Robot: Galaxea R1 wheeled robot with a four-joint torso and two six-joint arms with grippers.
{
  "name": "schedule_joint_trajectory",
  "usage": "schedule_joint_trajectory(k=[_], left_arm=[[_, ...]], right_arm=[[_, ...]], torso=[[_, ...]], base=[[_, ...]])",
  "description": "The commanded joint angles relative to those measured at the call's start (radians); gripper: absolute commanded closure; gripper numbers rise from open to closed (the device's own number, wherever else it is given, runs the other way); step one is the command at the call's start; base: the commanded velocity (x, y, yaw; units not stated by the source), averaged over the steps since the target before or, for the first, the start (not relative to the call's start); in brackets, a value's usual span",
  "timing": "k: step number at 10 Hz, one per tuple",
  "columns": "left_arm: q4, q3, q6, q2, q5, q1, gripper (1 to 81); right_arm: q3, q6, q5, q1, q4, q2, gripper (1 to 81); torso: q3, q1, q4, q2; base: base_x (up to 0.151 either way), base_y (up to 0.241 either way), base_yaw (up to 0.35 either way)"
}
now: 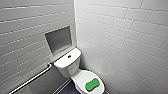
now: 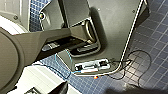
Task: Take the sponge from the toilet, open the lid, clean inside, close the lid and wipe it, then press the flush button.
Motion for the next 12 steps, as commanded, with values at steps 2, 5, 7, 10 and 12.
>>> schedule_joint_trajectory(k=[2,5,7,10,12], left_arm=[[0.046,-0.013,0.007,0.03,0.071,0.043,1.0],[0.043,-0.057,0.005,0.06,0.083,0.053,1.0],[0.034,-0.059,0.004,0.071,0.083,0.054,1.0],[0.027,-0.062,0.004,0.086,0.081,0.052,1.0],[0.027,-0.064,0.004,0.088,0.081,0.054,1.0]], right_arm=[[0.326,0.036,-0.069,0.139,0.016,-0.248,1.0],[0.349,0.097,-0.081,0.277,0.022,-0.304,1.0],[0.34,0.125,-0.095,0.378,0.022,-0.319,1.0],[0.317,0.183,-0.138,0.51,0.022,-0.299,1.0],[0.315,0.232,-0.139,0.57,0.024,-0.287,1.0]], torso=[[-0.12,0.082,0.0,-0.128],[-0.127,0.15,0.0,-0.234],[-0.154,0.186,0.0,-0.288],[-0.164,0.251,0.0,-0.391],[-0.224,0.295,0.0,-0.462]], base=[[0.0,0.0,0.0],[0.0,0.0,0.0],[0.0,0.0,0.0],[0.0,0.0,0.0],[0.0,0.0,0.0]])
